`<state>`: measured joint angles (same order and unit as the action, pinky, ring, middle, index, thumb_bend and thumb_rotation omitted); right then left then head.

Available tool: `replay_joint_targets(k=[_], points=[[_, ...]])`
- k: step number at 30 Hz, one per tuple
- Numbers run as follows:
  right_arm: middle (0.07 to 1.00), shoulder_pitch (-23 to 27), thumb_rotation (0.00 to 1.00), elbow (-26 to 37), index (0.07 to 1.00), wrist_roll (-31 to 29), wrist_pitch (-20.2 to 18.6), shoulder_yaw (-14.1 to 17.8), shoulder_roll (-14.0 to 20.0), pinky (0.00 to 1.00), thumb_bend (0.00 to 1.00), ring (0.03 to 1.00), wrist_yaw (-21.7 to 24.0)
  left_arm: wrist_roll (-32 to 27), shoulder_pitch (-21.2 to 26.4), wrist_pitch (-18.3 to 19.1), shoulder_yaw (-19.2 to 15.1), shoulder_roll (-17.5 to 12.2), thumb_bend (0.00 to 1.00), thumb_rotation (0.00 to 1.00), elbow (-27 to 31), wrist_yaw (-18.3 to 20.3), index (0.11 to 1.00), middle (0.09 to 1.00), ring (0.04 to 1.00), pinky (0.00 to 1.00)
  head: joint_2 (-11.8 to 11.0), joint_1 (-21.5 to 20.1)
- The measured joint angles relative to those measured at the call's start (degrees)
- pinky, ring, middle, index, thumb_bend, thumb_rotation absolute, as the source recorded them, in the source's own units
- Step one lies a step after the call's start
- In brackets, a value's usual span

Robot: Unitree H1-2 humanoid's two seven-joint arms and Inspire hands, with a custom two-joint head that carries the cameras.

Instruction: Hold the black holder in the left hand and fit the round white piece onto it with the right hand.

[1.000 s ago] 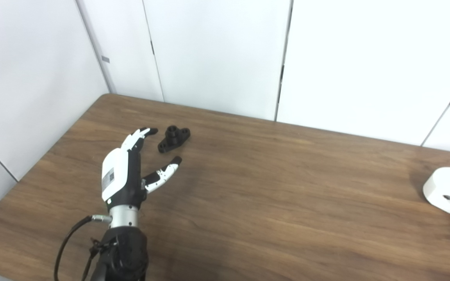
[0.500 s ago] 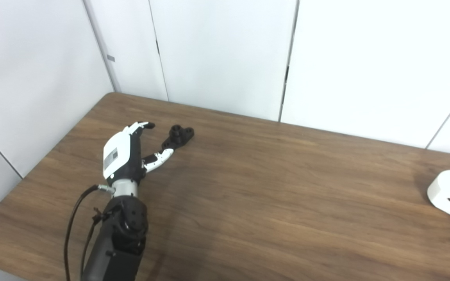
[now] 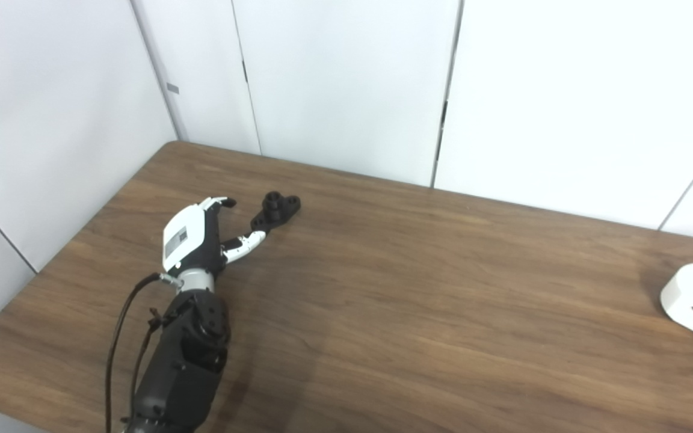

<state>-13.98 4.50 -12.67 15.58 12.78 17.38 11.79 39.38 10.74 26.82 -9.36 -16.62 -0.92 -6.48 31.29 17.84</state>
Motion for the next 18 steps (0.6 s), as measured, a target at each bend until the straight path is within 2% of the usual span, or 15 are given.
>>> replay_joint_targets(k=[6, 9, 18], points=[[1.0, -0.18, 1.0, 0.22, 1.0, -0.11, -0.21, 0.02, -0.01, 1.0, 0.72, 1.0, -0.04, 0.09, 0.96, 0.04, 0.73, -0.47, 0.77, 0.45, -1.98, 0.87, 0.775, 0.888, 0.927, 0.89, 0.0, -0.26], [1.0, -0.23, 1.0, 0.18, 1.0, -0.09, 0.0, 0.02, -0.01, 1.0, 0.71, 1.0, -0.04, 0.43, 1.78, 0.07, 1.09, -1.04, 0.76, 0.43, -3.28, 2.05, 0.773, 0.888, 0.922, 0.92, -0.09, -0.35], [0.994, -0.38, 1.0, 0.39, 0.996, 1.01, 0.46, 0.01, -0.2, 1.0, 0.69, 1.0, -0.41, 0.49, 4.97, 0.17, 3.55, -3.1, 0.78, 0.42, -7.49, 2.32, 0.75, 0.886, 0.932, 0.96, 0.0, -0.79]])
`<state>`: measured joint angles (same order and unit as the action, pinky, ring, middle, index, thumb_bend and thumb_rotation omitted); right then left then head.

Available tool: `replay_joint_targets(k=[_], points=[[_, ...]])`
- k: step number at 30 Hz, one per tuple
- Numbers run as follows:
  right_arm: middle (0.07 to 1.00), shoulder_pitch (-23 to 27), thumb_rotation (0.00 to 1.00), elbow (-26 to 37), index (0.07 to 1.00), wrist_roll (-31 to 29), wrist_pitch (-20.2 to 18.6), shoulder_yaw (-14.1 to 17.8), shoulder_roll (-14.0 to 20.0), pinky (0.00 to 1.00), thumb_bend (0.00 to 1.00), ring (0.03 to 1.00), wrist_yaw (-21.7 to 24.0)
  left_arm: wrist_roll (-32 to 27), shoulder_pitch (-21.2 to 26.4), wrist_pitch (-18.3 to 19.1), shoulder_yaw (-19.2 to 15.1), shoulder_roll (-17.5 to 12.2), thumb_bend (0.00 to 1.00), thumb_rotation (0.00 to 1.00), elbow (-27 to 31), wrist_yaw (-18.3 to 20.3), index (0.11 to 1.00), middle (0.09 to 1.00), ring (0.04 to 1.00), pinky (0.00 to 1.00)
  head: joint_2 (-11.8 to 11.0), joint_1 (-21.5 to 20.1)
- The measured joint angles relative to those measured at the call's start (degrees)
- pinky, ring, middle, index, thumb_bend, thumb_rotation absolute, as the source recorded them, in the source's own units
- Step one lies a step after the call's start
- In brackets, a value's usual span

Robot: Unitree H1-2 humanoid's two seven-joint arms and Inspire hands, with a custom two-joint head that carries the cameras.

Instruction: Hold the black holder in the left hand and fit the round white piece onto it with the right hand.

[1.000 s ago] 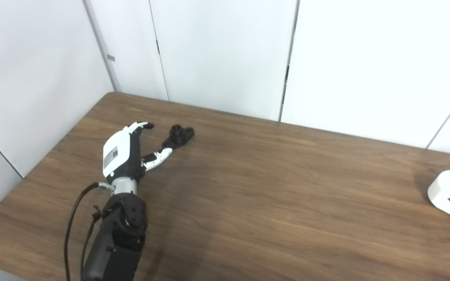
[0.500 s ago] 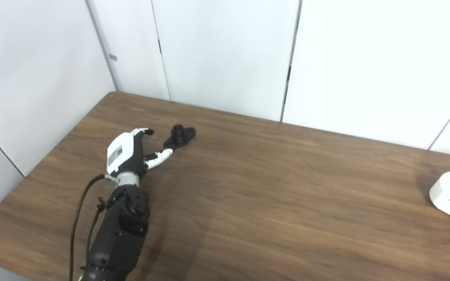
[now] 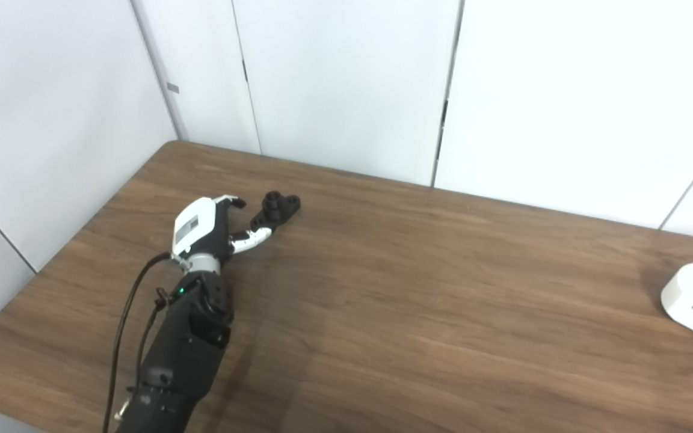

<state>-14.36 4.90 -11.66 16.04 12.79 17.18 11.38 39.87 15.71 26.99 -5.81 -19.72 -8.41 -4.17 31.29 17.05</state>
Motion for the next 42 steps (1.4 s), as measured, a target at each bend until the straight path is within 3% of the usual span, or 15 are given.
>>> replay_joint_targets(k=[10, 19, 25, 33, 42], points=[[0.99, -0.29, 1.0, 0.27, 0.991, 0.2, 0.05, -0.03, -0.27, 1.0, 0.68, 1.0, -0.32, -1.72, 2.43, -0.34, 1.76, -0.55, 0.79, 0.38, -4.87, -1.69, 0.737, 0.889, 0.929, 0.94, 0.09, -0.7], [0.99, -0.46, 1.0, 0.42, 0.991, 0.28, 0.16, -0.1, -0.35, 1.0, 0.68, 1.0, -0.35, -2.31, 2.9, -0.32, 3.98, -1.71, 0.79, 0.4, -5.32, -1.81, 0.741, 0.885, 0.929, 0.92, 0.18, -1.06], [0.987, -0.48, 1.0, 0.42, 0.986, 0.3, 0.2, -0.11, -0.36, 1.0, 0.68, 1.0, -0.37, -2.19, 3.15, -0.31, 5.02, -1.83, 0.8, 0.34, -6.32, -2.38, 0.728, 0.878, 0.932, 0.96, 0.26, -1.14], [0.996, -0.62, 1.0, 0.6, 0.997, 0.82, 0.21, -0.18, -0.41, 1.0, 0.66, 1.0, -0.44, -2.12, 3.51, -0.32, 6.42, -2.1, 0.8, 0.29, -7.22, -4.22, 0.65, 0.866, 0.929, 0.98, 0.26, -1.14], [0.994, -0.63, 1.0, 0.73, 0.996, 0.83, -0.05, -0.17, -0.5, 1.0, 0.65, 1.0, -0.5, 0.55, 3.61, -0.31, 7.84, -3.01, 0.8, 0.28, -7.68, -3.94, 0.621, 0.847, 0.915, 0.98, 0.62, -1.14]])
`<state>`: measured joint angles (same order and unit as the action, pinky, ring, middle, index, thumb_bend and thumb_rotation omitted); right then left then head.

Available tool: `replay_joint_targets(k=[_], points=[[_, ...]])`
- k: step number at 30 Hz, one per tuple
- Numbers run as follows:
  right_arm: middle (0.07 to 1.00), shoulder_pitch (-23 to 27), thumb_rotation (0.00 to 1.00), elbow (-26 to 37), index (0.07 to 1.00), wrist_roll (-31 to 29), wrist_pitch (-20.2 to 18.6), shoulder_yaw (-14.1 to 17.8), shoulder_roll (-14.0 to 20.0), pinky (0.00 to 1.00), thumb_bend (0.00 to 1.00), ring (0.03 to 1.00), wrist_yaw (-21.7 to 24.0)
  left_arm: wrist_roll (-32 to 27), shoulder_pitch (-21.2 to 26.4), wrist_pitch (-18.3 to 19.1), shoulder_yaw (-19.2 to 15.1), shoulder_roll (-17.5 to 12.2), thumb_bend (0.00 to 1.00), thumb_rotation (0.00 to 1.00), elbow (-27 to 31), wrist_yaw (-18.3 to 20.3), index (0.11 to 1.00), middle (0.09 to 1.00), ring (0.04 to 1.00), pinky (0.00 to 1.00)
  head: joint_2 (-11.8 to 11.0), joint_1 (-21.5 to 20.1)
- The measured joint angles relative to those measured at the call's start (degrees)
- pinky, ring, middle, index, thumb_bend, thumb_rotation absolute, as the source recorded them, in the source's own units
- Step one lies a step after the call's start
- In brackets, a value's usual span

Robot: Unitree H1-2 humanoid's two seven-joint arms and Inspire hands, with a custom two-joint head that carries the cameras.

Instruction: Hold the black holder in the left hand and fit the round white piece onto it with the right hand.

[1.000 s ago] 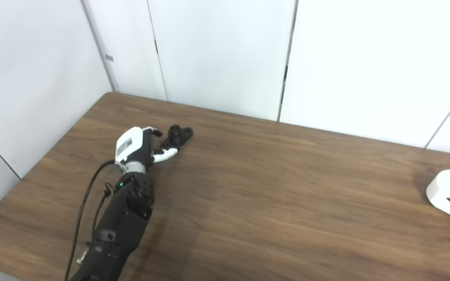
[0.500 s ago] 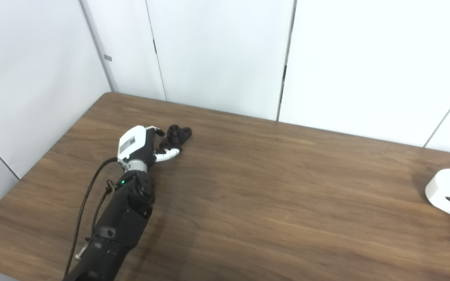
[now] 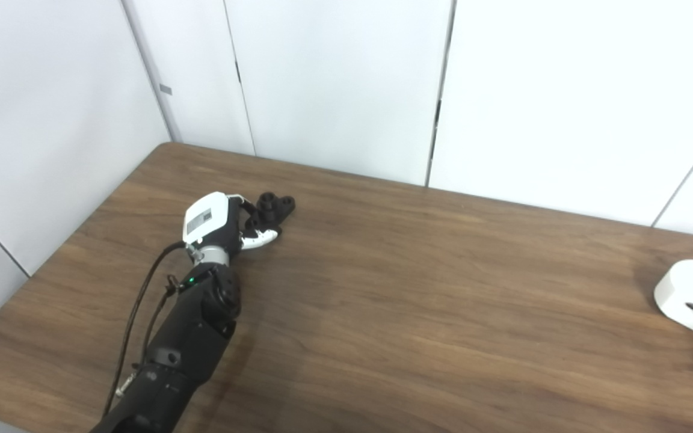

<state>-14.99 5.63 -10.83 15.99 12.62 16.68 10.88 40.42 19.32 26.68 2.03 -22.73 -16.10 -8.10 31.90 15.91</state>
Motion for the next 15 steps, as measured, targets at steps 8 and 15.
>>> replay_joint_targets(k=[8, 15], points=[[0.999, 0.01, 1.0, 0.02, 1.0, 0.0, 0.02, 0.0, -0.02, 1.0, 0.65, 1.0, 0.0, -0.04, 0.19, -0.59, 0.43, -0.36, 0.55, 0.08, -0.82, -1.74, 0.499, 0.802, 0.881, 0.95, 0.18, -0.09], [0.999, 0.03, 1.0, 0.01, 1.0, -0.6, 0.0, 0.01, -0.05, 1.0, 0.64, 1.0, 0.05, -2.18, 0.17, -3.68, 0.09, -0.26, 0.52, 0.05, -1.77, -5.0, 0.487, 0.748, 0.854, 0.95, 0.26, -0.18]])
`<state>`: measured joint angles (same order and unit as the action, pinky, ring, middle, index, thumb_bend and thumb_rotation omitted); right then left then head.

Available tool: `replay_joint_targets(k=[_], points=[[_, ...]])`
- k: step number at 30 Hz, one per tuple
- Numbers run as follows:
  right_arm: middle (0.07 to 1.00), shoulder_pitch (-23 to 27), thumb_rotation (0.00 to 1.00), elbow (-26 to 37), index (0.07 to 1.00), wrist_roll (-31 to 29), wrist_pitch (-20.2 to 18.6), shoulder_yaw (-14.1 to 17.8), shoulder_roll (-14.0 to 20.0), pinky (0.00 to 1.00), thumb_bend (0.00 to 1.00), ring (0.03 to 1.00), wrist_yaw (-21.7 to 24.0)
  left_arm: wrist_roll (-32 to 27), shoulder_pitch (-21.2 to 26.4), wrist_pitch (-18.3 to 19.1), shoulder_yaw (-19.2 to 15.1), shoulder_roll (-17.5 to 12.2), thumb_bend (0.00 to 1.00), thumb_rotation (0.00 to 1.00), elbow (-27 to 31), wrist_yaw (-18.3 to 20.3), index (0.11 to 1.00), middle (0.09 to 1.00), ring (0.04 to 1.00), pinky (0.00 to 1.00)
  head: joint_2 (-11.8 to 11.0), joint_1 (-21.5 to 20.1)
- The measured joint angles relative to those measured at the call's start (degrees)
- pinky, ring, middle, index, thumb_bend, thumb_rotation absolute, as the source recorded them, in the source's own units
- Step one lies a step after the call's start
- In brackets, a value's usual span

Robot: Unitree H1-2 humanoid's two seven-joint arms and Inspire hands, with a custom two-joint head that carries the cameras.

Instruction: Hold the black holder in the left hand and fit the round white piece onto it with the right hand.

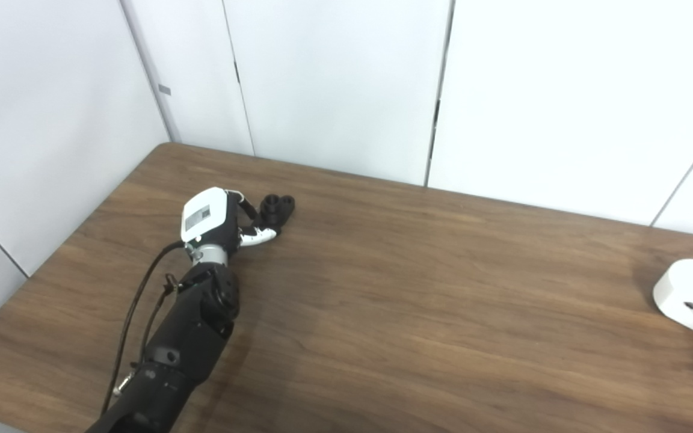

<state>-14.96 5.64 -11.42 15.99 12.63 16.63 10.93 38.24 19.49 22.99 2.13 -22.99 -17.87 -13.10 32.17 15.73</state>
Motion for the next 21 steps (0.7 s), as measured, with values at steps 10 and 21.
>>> replay_joint_targets(k=[10, 21], points=[[0.998, 0.04, 1.0, -0.02, 1.0, -0.19, -0.02, -0.04, 0.0, 1.0, 0.63, 1.0, -0.02, -1.01, -0.99, -0.25, 0.16, -0.19, 0.52, 0.05, 2.2, 1.39, 0.488, 0.74, 0.86, 0.94, 0.35, -1.49], [0.995, 0.15, 1.0, 0.01, 1.0, 1.27, 0.1, -0.16, -0.21, 1.0, 0.62, 1.0, -0.53, -3.3, -5.97, 0.45, 2.94, 0.0, 0.51, 0.05, 13.52, 9.94, 0.489, 0.766, 0.869, 0.91, 1.05, -4.3]])
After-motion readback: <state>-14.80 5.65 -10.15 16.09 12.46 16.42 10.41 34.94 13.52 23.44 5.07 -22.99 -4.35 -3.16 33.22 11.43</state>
